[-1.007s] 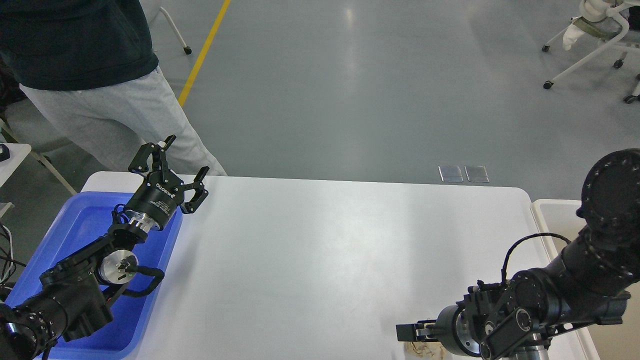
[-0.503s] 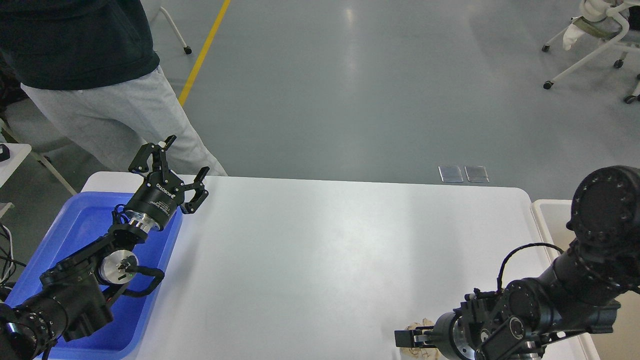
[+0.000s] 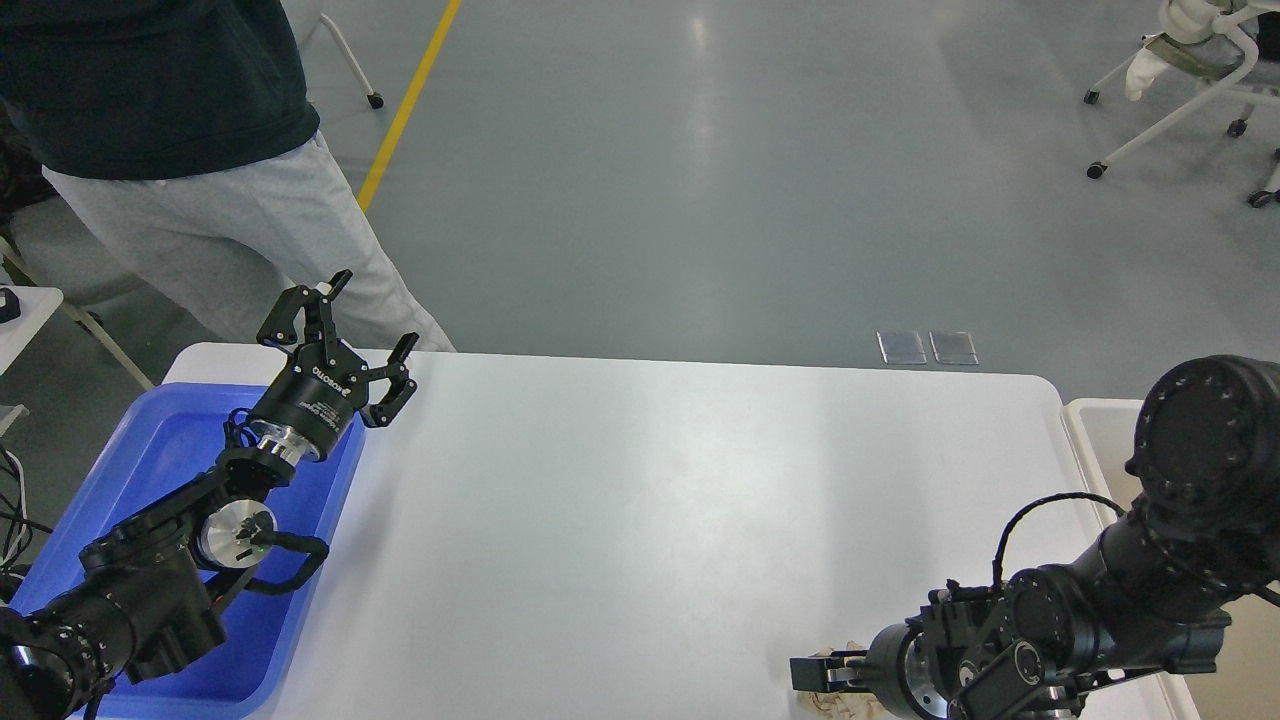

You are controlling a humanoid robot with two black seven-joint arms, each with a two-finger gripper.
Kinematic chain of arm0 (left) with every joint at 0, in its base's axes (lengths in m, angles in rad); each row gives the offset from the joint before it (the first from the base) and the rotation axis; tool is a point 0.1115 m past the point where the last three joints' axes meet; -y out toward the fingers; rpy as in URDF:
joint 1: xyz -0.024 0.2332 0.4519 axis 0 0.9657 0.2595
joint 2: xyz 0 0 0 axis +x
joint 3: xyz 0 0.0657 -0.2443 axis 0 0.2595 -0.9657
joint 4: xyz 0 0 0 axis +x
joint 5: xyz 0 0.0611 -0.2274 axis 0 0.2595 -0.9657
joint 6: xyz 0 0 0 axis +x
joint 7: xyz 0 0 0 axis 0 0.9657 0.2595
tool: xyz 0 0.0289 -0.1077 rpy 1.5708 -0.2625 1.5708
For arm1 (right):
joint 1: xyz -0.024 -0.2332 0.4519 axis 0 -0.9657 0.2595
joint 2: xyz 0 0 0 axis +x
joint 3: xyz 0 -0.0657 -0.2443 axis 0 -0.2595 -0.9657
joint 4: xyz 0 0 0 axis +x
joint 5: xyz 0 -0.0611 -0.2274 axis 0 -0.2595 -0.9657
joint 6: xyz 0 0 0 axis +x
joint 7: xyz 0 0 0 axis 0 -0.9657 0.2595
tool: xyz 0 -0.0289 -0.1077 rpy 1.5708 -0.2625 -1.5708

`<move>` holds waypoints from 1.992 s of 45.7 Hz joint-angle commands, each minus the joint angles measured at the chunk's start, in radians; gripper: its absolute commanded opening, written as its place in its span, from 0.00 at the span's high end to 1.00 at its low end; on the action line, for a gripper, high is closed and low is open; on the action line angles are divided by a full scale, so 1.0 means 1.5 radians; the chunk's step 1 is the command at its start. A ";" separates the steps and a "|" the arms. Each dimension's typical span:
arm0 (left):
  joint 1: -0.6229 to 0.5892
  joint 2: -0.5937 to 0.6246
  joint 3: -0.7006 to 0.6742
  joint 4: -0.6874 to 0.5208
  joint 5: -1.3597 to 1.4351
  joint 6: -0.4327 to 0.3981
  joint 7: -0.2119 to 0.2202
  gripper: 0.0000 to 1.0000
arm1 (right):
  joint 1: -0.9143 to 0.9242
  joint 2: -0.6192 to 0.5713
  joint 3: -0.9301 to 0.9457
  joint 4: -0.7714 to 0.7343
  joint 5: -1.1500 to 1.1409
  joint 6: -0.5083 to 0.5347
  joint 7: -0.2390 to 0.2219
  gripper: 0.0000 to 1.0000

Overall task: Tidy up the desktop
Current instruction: 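Lower the right gripper onto the tissue and close it, then lift the tissue with the right gripper and carry it toward the white bin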

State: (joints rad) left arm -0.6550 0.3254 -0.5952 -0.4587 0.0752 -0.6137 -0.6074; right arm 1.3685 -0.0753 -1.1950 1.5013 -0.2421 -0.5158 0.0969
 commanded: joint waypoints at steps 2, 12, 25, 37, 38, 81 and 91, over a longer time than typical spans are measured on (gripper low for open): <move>0.000 0.000 0.000 0.000 0.000 0.000 0.000 0.00 | -0.003 0.000 -0.006 -0.006 -0.019 -0.009 0.016 0.22; 0.000 0.000 0.000 0.000 0.000 0.000 0.000 0.00 | -0.002 -0.003 -0.012 0.000 -0.018 -0.009 0.016 0.39; 0.000 0.000 0.000 0.000 0.000 0.000 0.000 0.00 | 0.014 -0.013 -0.039 0.024 -0.015 -0.010 0.016 1.00; 0.000 0.000 0.000 0.000 0.000 0.000 0.000 0.00 | 0.046 -0.049 -0.040 0.056 -0.013 -0.012 0.024 1.00; 0.000 0.000 -0.001 0.000 0.000 0.000 0.000 0.00 | 0.050 -0.054 -0.040 0.058 -0.013 -0.012 0.027 1.00; 0.000 0.000 -0.001 0.000 0.000 0.000 0.000 0.00 | 0.365 -0.635 0.138 -0.012 -0.010 0.419 0.064 1.00; 0.000 0.000 -0.001 0.000 0.000 0.000 0.000 0.00 | 0.307 -0.691 0.167 -0.182 0.043 0.474 0.063 1.00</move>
State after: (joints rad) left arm -0.6550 0.3253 -0.5959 -0.4587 0.0751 -0.6135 -0.6075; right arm 1.8734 -0.9835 -1.0011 1.4463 -0.2499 0.0725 0.1932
